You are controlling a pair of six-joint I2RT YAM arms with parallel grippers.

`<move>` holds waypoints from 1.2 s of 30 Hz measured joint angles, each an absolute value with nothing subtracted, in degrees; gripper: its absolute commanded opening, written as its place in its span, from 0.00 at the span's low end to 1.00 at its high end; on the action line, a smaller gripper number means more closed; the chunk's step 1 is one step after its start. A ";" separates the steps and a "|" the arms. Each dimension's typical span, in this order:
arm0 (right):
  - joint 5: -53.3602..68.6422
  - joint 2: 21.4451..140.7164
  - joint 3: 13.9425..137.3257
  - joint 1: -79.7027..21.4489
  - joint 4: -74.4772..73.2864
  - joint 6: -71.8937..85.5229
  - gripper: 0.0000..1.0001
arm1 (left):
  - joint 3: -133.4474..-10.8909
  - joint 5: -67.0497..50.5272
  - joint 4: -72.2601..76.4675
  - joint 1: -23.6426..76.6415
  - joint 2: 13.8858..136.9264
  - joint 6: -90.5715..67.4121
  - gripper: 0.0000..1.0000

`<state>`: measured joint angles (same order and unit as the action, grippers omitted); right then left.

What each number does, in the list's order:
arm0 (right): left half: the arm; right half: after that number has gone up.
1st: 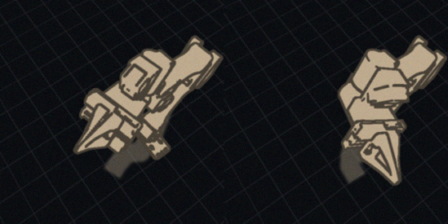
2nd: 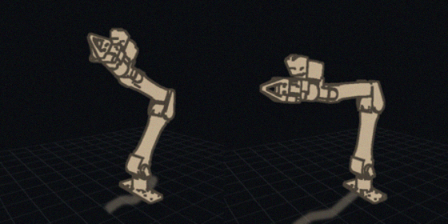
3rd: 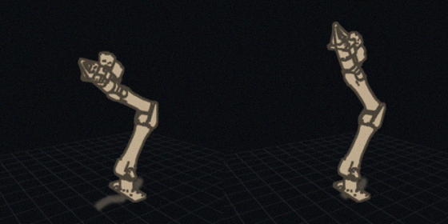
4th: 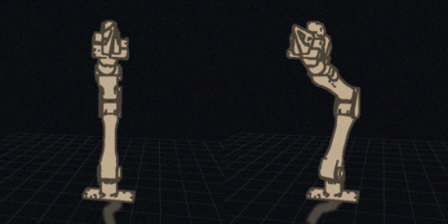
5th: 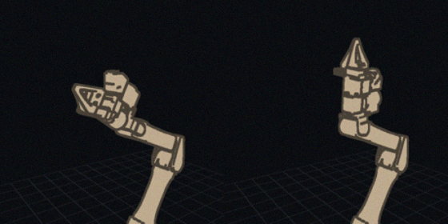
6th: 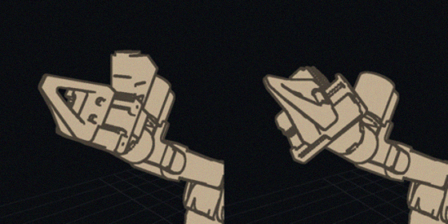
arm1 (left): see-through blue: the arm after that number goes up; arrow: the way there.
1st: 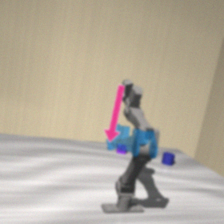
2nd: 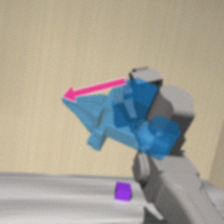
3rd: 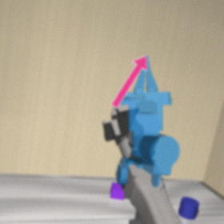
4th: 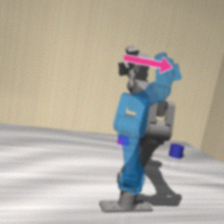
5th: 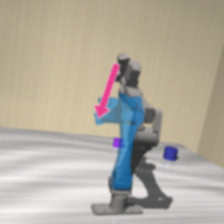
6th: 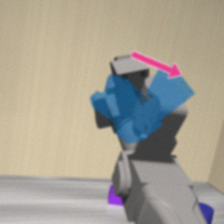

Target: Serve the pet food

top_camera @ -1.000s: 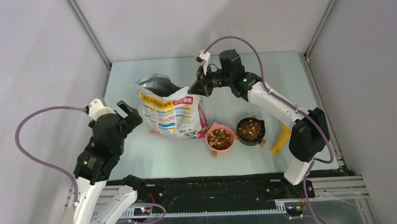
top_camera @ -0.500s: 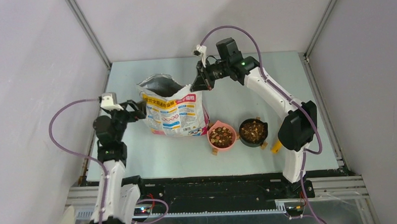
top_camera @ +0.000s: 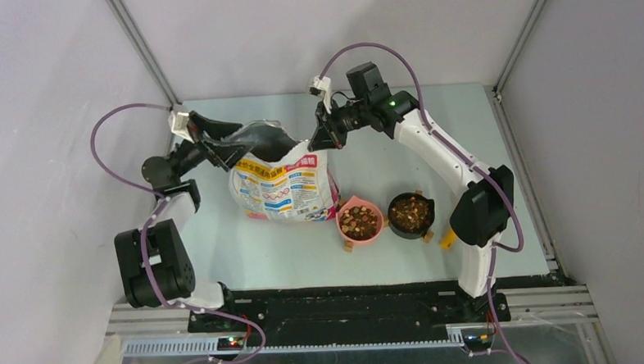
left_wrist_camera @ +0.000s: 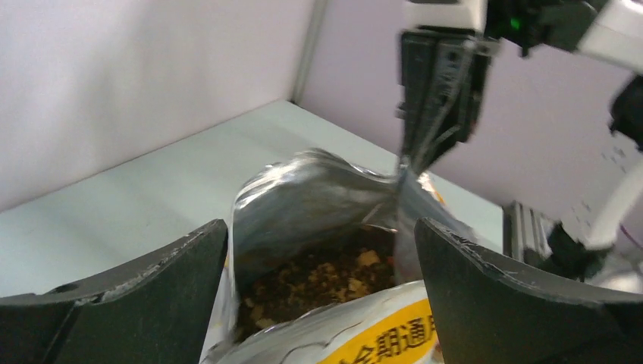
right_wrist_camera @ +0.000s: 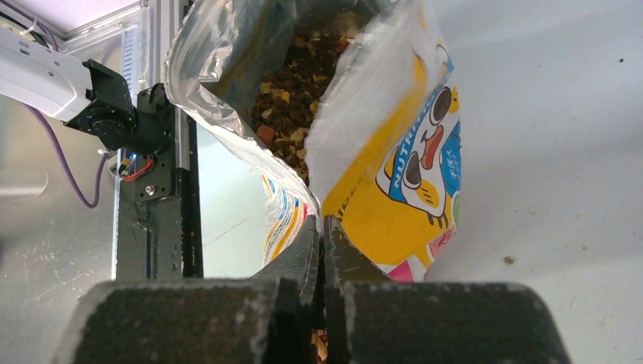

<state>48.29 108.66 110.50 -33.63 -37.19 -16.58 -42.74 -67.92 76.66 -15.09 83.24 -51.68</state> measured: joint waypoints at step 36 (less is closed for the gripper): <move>43.33 106.04 106.87 -33.78 -35.22 -11.97 0.00 | -28.01 -67.44 80.05 -15.90 73.25 -59.46 0.00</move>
<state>43.33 106.04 106.87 -33.78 -35.22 -11.97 -28.01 -67.44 80.05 -15.90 73.25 -59.46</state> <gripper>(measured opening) 0.012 0.008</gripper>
